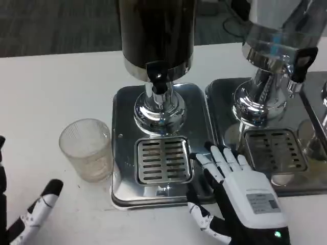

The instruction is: Grasp the cup under the faucet to collect the drink, then remove the cup.

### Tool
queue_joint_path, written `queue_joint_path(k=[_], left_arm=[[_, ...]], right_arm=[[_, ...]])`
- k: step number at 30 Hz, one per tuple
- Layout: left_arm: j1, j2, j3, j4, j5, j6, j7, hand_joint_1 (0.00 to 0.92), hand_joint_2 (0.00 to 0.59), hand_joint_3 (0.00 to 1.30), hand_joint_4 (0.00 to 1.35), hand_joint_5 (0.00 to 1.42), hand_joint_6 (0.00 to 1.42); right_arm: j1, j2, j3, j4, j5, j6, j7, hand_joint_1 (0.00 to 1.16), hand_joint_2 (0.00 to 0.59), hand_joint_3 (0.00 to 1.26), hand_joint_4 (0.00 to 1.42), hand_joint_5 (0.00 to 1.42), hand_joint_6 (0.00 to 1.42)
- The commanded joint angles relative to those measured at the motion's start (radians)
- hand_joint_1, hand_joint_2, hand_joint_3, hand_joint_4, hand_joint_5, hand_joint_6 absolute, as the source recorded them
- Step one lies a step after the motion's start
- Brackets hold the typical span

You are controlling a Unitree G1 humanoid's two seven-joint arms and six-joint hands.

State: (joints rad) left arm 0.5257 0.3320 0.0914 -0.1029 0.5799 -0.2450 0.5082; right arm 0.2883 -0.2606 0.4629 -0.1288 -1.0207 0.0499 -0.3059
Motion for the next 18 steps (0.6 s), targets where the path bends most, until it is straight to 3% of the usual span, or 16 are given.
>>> queue_joint_path(k=[1, 2, 4, 5, 9, 18], left_arm=[[-0.069, -0.013, 0.031, 0.046, -0.013, -0.034, 0.038, 0.0, 0.092, 0.28, 0.3, 0.27, 0.21], [-0.082, -0.009, 0.032, 0.051, -0.005, -0.036, 0.041, 0.0, 0.075, 0.23, 0.22, 0.25, 0.21], [-0.139, 0.021, 0.024, 0.097, -0.039, -0.035, -0.026, 0.0, 0.028, 0.02, 0.02, 0.09, 0.05], [-0.169, 0.037, 0.02, 0.132, -0.071, -0.036, -0.073, 0.0, 0.006, 0.0, 0.0, 0.02, 0.01], [-0.278, 0.064, 0.004, 0.303, -0.175, -0.076, -0.2, 0.0, 0.0, 0.0, 0.0, 0.0, 0.0], [-0.367, 0.053, -0.021, 0.499, -0.145, -0.203, -0.121, 0.0, 0.0, 0.0, 0.0, 0.0, 0.0]], right_arm=[[0.016, 0.018, -0.003, 0.001, -0.002, 0.021, -0.026, 0.29, 0.459, 0.15, 0.0, 0.0, 0.0], [0.015, 0.021, -0.004, 0.002, 0.0, 0.024, -0.025, 0.29, 0.459, 0.15, 0.0, 0.0, 0.0], [0.014, 0.026, -0.003, 0.003, -0.001, 0.028, -0.026, 0.29, 0.459, 0.17, 0.0, 0.0, 0.0], [0.013, 0.029, -0.003, 0.004, 0.001, 0.029, -0.027, 0.29, 0.459, 0.17, 0.0, 0.0, 0.0], [0.003, 0.03, -0.007, 0.014, 0.011, 0.028, -0.028, 0.29, 0.459, 0.17, 0.0, 0.0, 0.0], [0.002, 0.04, -0.004, 0.022, 0.008, 0.034, -0.033, 0.28, 0.466, 0.2, 0.0, 0.0, 0.0]])
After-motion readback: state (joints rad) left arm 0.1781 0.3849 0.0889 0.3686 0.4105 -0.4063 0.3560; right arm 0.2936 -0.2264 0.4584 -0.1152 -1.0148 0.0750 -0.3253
